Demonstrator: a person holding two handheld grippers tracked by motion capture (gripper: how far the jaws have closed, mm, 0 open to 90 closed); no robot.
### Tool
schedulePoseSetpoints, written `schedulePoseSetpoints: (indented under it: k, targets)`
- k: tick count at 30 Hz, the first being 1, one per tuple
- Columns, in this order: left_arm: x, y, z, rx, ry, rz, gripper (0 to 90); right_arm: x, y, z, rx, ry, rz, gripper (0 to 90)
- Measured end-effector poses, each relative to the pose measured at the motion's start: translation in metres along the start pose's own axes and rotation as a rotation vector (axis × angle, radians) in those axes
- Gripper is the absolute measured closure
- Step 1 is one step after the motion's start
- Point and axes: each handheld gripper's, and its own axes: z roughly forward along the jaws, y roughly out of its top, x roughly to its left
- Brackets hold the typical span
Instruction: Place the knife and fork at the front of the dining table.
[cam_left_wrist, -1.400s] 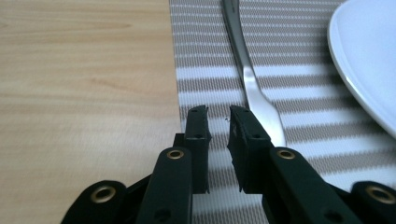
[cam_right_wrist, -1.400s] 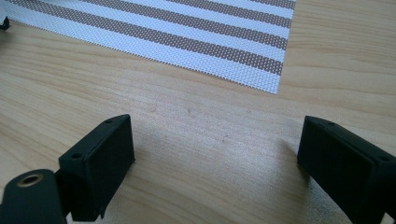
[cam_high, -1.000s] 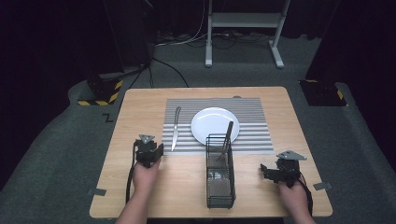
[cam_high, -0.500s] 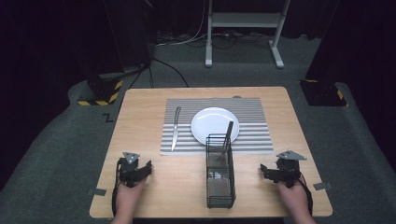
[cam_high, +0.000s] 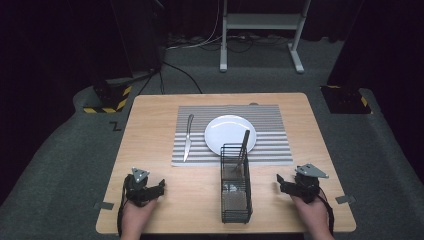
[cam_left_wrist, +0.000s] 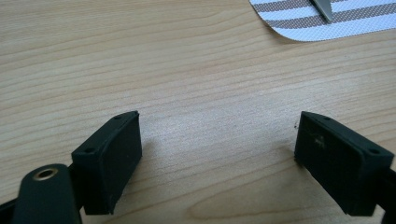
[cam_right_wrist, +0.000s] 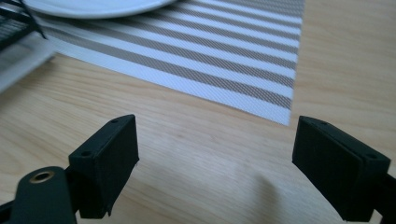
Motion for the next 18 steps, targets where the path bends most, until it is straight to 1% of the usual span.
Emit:
schedulePoseSetpoints:
  k: [2, 4, 6, 7, 8, 9, 11, 12, 13, 14, 15, 16, 17, 18]
  targets:
    - [0.000, 0.000, 0.000, 0.001, -0.005, 0.004, 14.5, 0.006, 0.003, -0.002, -0.035, 0.025, -0.018, 13.3]
    - [0.001, 0.000, 0.000, 0.001, -0.011, 0.006, 14.0, 0.013, 0.008, -0.006, -0.087, 0.049, -0.032, 12.4]
    - [0.001, 0.000, 0.000, 0.002, -0.014, 0.007, 13.9, 0.017, 0.012, -0.010, -0.123, 0.059, -0.022, 11.5]
    - [0.001, 0.000, 0.000, 0.002, -0.016, 0.008, 13.6, 0.023, 0.018, -0.016, -0.166, 0.066, -0.019, 11.4]
    - [0.002, 0.000, 0.000, 0.003, -0.023, 0.012, 13.5, 0.026, 0.021, -0.019, -0.189, 0.071, -0.009, 11.3]
    - [0.002, 0.000, 0.000, 0.003, -0.023, 0.012, 13.2, 0.026, 0.021, -0.019, -0.189, 0.071, -0.009, 11.3]
    - [0.002, 0.000, 0.000, 0.008, -0.031, 0.024, 12.8, 0.032, 0.028, -0.024, -0.229, 0.060, -0.010, 11.4]
    - [0.003, 0.000, 0.000, 0.008, -0.033, 0.024, 12.4, 0.036, 0.034, -0.029, -0.258, 0.067, 0.003, 11.6]
    - [0.003, 0.000, 0.000, 0.008, -0.033, 0.024, 12.4, 0.037, 0.037, -0.031, -0.272, 0.069, 0.011, 11.7]
    - [0.003, 0.000, 0.000, 0.009, -0.033, 0.026, 12.4, 0.037, 0.037, -0.031, -0.272, 0.069, 0.011, 11.7]
    - [0.003, 0.000, 0.000, 0.009, -0.035, 0.030, 12.0, 0.038, 0.045, -0.032, -0.297, 0.072, 0.012, 11.7]
    - [0.003, 0.000, 0.000, 0.009, -0.033, 0.032, 12.1, 0.039, 0.048, -0.033, -0.306, 0.076, 0.024, 11.6]
    - [0.003, 0.000, 0.000, 0.009, -0.033, 0.032, 11.9, 0.039, 0.048, -0.033, -0.306, 0.076, 0.024, 11.6]
    - [0.002, 0.000, 0.000, 0.008, -0.035, 0.033, 11.8, 0.040, 0.057, -0.032, -0.318, 0.075, 0.039, 11.6]
